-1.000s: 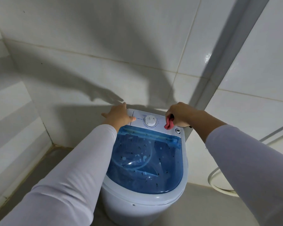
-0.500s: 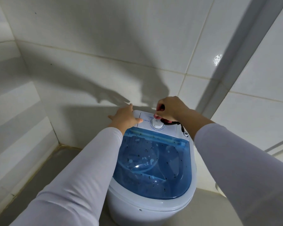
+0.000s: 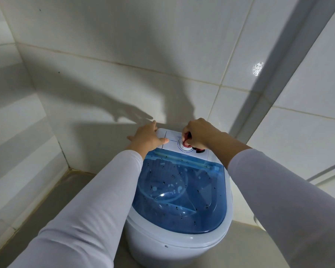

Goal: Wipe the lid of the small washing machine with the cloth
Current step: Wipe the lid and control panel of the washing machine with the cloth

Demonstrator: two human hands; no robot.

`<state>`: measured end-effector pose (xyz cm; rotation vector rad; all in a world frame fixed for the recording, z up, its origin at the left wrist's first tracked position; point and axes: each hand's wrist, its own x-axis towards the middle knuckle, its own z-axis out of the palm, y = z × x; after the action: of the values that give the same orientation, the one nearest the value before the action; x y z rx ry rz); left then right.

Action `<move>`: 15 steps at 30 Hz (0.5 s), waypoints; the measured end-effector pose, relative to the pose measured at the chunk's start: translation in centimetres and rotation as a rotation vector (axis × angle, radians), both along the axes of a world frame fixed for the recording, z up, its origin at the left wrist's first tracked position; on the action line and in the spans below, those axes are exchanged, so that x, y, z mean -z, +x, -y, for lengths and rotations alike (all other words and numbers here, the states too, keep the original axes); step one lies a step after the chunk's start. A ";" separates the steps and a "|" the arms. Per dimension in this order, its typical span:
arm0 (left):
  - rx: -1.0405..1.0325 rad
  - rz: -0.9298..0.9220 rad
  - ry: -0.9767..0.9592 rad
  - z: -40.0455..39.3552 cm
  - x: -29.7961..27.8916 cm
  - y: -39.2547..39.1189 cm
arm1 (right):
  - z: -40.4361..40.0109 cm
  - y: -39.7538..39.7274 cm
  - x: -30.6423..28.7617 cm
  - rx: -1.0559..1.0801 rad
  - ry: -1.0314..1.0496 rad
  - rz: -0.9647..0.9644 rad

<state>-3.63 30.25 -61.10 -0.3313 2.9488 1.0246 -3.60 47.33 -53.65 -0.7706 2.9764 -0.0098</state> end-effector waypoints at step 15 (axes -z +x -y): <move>0.004 0.041 -0.036 0.0 -0.4 0.3 | -2.2 -1.1 -1.6 0.074 0.034 -0.055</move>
<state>-3.34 30.28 -60.73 -0.3428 2.9328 0.9535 -4.72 49.51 -52.03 -0.6675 3.0463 0.0594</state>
